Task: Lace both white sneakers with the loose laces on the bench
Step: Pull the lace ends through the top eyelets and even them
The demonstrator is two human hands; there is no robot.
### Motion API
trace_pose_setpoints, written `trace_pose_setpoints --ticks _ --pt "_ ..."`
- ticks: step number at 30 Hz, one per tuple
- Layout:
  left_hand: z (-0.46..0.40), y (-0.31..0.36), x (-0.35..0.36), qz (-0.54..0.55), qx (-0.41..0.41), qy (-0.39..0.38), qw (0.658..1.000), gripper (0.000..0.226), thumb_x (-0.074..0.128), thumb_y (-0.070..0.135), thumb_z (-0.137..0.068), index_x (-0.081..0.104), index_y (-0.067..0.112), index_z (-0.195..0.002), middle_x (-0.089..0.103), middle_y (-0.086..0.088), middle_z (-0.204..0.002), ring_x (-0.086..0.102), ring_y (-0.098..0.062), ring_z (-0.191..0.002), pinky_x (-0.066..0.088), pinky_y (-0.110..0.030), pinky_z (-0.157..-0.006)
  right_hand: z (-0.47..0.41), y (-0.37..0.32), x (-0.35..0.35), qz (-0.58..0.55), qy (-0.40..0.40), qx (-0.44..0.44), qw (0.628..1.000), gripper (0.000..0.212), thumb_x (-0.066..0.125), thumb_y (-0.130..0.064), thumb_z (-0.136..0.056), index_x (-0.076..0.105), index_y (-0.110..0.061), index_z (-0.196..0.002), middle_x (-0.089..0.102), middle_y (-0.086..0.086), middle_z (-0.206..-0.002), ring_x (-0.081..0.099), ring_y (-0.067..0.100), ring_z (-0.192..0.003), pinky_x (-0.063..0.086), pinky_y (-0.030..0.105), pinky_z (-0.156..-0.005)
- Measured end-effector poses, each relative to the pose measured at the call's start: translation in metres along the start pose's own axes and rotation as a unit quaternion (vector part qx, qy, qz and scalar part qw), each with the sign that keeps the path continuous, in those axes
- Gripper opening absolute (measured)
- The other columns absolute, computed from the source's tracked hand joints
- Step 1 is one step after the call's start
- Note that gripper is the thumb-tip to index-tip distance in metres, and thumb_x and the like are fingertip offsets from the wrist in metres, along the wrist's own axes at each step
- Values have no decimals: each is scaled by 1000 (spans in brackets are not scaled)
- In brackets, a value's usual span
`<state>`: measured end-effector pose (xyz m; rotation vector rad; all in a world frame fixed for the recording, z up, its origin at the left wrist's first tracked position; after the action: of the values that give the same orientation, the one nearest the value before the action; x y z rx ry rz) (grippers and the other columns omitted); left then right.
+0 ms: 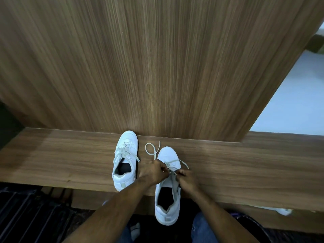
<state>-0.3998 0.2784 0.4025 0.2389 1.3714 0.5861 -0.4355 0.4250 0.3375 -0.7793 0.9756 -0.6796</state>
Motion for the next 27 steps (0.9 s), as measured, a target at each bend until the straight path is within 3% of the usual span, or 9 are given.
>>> trace_pose_setpoints --ticks 2,11,15,18,21,24,27 --pt "-1 2 3 -34 -12 16 999 20 60 35 -79 74 29 -93 72 2 -100 66 -17 -97 39 -22 -69 -3 6 1 -24 1 2 1000 16 50 1 -80 63 7 -74 55 4 -63 47 14 -63 35 29 -61" --pt "-7 2 17 -29 -59 11 998 23 57 37 -78 72 31 -95 69 0 -109 64 -25 -102 51 -32 -80 -3 9 1 -52 -1 -5 999 15 47 8 -77 62 9 -76 55 6 -63 47 11 -57 35 25 -55" --pt "-8 2 24 -32 -61 18 997 25 54 34 -83 70 24 -100 67 -5 -113 62 -30 -106 48 -33 -82 -2 12 3 -51 -8 -14 999 17 48 0 -78 65 2 -77 59 2 -67 53 13 -65 40 30 -63" --pt "-10 4 26 -57 -51 27 997 26 52 33 -88 65 17 -104 66 -8 -116 60 -32 -110 47 -35 -84 0 9 3 -37 -16 -28 999 26 48 -14 -74 70 -7 -85 68 2 -83 60 14 -79 48 31 -74" --pt "-11 5 26 -76 -55 33 995 28 51 33 -90 60 16 -110 64 -10 -120 59 -33 -113 46 -36 -88 -1 7 0 -63 -14 6 998 20 56 -19 -87 68 -24 -102 69 2 -104 65 16 -95 53 36 -89" --pt "-10 7 27 -69 -68 33 995 29 51 33 -90 59 14 -111 63 -10 -120 58 -33 -114 45 -37 -89 -4 3 -1 -99 -36 45 993 26 49 -11 -96 68 -26 -88 69 9 -101 66 27 -91 54 42 -84" --pt "-8 6 28 -52 -85 32 995 31 53 35 -89 59 14 -111 64 -10 -119 59 -32 -111 46 -37 -88 -10 -2 -3 -34 -38 30 998 36 46 -2 -91 67 -28 -77 70 7 -92 67 29 -87 57 45 -80"
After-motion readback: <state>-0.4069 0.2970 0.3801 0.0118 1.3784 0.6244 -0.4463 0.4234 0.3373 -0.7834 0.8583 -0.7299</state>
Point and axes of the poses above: each hand's wrist, its own z-axis away from the middle knuckle, its own x-axis out of the palm, y = z × x, the point moved 3 cm from there along -z, towards the middle knuckle
